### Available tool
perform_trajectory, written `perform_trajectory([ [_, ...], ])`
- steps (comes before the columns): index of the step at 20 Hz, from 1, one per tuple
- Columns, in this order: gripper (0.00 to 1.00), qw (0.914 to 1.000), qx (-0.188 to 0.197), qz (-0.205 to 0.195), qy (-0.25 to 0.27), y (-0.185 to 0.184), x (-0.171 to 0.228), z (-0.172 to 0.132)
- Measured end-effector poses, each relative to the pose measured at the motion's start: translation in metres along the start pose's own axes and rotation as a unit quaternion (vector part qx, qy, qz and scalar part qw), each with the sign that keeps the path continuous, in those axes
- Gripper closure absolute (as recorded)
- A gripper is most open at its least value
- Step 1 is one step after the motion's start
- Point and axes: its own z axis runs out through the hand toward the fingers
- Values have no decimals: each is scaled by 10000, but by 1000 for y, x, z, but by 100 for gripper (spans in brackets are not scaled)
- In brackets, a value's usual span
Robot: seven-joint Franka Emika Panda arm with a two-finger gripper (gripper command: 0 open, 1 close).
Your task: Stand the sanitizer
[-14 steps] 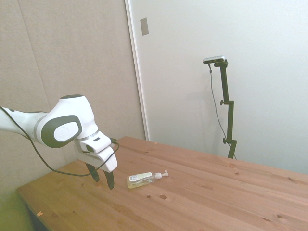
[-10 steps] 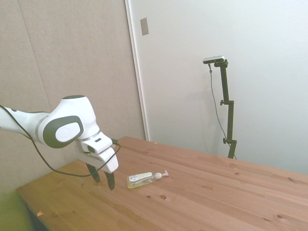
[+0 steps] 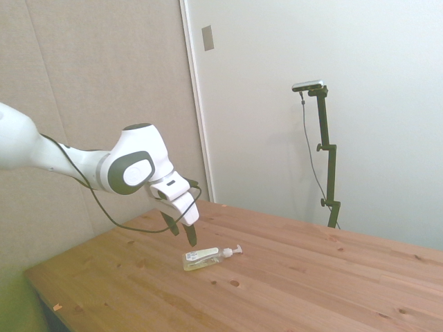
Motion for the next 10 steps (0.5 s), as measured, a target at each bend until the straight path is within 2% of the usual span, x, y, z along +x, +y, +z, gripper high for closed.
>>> perform_trajectory([
  [4, 0, 9978, 77, 537, 388, -13, 30, 16],
  [6, 0, 9969, 80, 660, 416, -17, 46, 23],
  [10, 0, 9948, 130, 828, 580, -26, 52, 28],
])
